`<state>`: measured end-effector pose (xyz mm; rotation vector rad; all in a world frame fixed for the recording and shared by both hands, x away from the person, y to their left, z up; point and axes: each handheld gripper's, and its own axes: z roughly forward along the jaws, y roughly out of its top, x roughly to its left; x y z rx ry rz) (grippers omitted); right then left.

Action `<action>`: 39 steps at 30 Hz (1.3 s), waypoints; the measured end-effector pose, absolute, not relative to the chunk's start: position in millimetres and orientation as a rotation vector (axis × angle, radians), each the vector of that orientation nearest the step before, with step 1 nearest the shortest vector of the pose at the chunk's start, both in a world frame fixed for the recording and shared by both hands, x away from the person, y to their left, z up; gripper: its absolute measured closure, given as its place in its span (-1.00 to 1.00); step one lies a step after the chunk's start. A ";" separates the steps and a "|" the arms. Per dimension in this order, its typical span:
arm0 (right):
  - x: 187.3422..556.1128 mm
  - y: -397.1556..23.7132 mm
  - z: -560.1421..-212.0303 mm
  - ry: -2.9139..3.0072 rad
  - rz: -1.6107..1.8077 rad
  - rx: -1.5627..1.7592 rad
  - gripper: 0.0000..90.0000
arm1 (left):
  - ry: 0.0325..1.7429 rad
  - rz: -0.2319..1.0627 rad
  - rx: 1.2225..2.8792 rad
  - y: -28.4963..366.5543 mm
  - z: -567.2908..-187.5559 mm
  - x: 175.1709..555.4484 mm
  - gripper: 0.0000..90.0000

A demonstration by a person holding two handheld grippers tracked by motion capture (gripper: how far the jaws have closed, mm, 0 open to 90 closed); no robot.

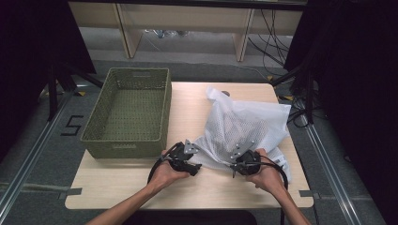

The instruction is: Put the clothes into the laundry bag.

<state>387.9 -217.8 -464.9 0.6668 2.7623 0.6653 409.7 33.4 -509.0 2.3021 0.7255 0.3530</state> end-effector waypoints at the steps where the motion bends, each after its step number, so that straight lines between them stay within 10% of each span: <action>1: 388.1 -218.1 -465.0 2.761 0.667 0.664 1.00 | 0.731 0.330 2.298 32.1 -509.1 409.9 -0.07; 7: 390.7 -217.9 -466.5 2.755 0.671 0.664 1.00 | 0.624 0.279 2.332 23.7 -506.8 412.1 0.98; 31: 443.8 -195.2 -473.9 2.656 0.690 0.763 1.00 | 0.577 0.278 2.312 72.2 -495.5 363.3 0.99; 39: 436.8 -196.9 -471.5 2.676 0.673 0.746 1.00 | 0.650 0.330 2.262 66.2 -491.6 389.5 0.43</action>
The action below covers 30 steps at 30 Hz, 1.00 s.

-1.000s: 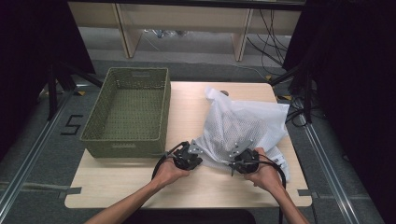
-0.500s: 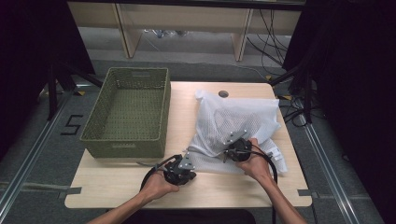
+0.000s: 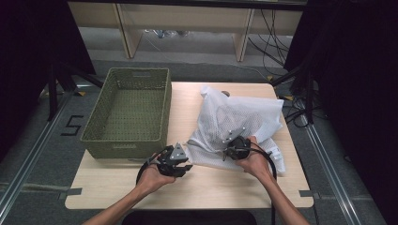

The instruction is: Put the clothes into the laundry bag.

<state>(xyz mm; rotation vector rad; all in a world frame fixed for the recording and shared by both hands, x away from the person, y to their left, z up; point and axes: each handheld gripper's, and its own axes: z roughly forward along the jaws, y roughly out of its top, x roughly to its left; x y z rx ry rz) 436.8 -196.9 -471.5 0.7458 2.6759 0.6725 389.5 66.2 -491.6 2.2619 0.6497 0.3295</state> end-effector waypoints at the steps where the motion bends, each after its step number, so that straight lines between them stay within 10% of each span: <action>1: 436.9 -197.3 -471.4 2.676 0.674 0.725 1.00 | 0.663 0.338 2.267 64.1 -492.5 391.8 0.36; 11: 435.2 -197.9 -470.3 2.684 0.686 0.717 1.00 | 0.720 0.375 2.273 43.3 -499.3 404.8 -0.15; 23: 433.7 -199.0 -469.0 2.684 0.697 0.713 1.00 | 0.692 0.371 2.300 20.5 -509.2 424.7 -0.21; 30: 434.3 -199.1 -469.0 2.691 0.695 0.717 1.00 | 0.618 0.304 2.294 13.2 -510.4 432.9 0.65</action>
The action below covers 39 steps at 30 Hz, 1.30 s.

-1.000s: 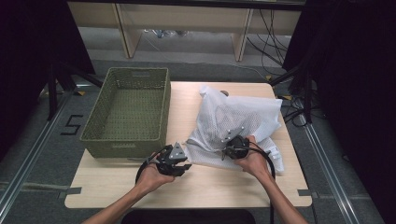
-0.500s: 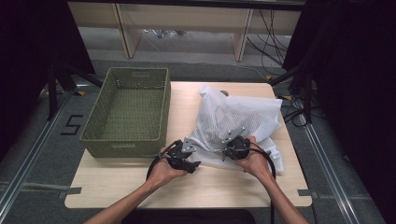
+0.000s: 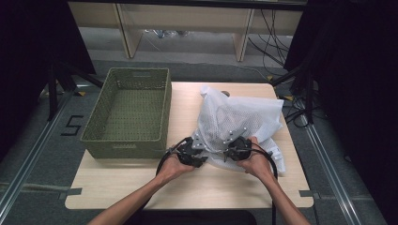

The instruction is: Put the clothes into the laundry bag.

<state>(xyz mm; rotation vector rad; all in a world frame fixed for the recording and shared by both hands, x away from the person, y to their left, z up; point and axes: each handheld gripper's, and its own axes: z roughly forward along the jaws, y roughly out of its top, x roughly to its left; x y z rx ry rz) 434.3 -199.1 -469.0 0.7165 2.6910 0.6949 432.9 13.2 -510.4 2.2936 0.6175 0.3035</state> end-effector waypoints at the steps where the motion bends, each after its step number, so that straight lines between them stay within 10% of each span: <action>1: 434.3 -199.0 -469.2 2.689 0.695 0.716 1.00 | 0.616 0.291 2.294 10.7 -510.6 431.8 0.78; 39: 458.5 -170.8 -469.8 2.611 0.701 0.692 1.00 | 0.551 0.173 2.288 60.7 -502.4 362.2 1.00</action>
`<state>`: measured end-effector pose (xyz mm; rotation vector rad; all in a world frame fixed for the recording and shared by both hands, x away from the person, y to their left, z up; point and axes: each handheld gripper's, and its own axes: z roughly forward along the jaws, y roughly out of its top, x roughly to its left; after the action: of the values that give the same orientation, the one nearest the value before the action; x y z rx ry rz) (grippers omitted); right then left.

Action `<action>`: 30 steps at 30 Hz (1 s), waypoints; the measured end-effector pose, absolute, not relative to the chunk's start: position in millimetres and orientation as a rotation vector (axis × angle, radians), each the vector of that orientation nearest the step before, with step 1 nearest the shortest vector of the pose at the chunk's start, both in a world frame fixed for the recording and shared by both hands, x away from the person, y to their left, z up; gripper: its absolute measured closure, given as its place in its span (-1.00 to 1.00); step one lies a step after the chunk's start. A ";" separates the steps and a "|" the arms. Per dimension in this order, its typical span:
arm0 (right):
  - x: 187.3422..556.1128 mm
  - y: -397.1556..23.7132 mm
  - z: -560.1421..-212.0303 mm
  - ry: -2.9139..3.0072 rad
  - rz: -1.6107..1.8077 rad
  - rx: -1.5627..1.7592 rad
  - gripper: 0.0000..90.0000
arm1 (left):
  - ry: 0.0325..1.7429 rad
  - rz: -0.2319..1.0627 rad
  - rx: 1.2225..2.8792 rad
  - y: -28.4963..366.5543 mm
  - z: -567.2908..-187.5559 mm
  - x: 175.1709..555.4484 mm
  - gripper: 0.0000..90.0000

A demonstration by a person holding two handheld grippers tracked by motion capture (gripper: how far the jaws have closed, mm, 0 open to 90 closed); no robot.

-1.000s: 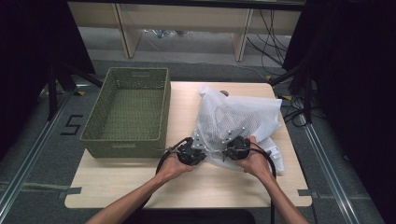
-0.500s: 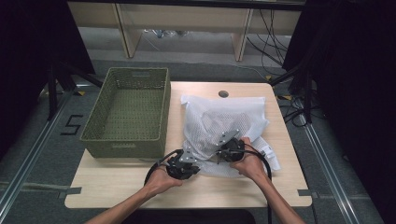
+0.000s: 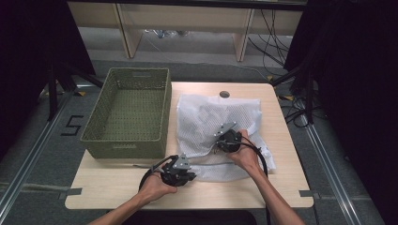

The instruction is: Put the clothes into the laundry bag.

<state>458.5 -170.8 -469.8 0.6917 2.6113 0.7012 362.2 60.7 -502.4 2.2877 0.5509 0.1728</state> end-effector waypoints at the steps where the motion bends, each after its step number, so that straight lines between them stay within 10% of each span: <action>1: 457.8 -171.4 -469.3 2.615 0.702 0.699 1.00 | 0.565 0.173 2.296 62.5 -502.5 361.8 1.00; 30: 384.6 -181.4 -416.6 2.624 0.804 0.462 1.00 | 0.646 0.189 2.206 62.2 -482.4 351.8 0.14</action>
<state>384.6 -181.4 -416.6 0.4624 2.6244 0.8038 351.8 62.2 -482.4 2.2063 0.6455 0.1886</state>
